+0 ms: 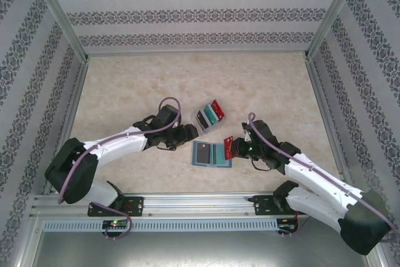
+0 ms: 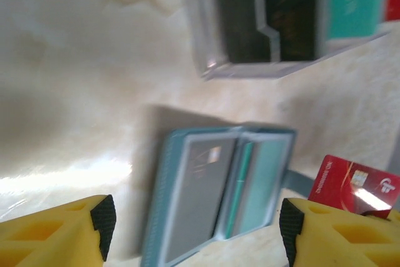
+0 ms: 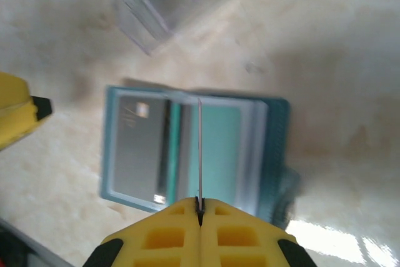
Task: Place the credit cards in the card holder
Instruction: Flip over the card slot in the card holder.
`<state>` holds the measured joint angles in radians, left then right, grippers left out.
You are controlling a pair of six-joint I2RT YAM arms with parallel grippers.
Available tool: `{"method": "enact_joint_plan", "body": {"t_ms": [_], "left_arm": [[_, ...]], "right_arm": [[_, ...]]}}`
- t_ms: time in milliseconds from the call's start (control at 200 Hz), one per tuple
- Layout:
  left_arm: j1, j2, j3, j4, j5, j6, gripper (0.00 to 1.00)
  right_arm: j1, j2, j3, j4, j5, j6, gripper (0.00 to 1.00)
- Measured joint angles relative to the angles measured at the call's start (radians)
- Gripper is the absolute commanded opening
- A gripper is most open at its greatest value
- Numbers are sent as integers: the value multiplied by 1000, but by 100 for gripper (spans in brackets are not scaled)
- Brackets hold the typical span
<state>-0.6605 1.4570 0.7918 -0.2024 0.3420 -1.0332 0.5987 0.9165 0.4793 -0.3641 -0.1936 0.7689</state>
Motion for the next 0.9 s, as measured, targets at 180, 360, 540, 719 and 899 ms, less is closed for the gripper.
{"method": "enact_joint_plan", "body": {"t_ms": [180,360,540,719,899], "left_arm": [[-13,39,-7,1,-4,10,63],[-40,88,-6,1,-3,29,61],[-50,113,-6,24,13,32,53],[-52,146,-6,62,30,27,46],[-52,166,-7,81,41,25,39]], "right_arm": [[2,32,-25,17,26,18,0],[2,40,-35,34,40,21,0],[2,48,-63,61,40,24,0],[2,50,-69,90,40,47,1],[1,71,-84,140,21,76,1]]}}
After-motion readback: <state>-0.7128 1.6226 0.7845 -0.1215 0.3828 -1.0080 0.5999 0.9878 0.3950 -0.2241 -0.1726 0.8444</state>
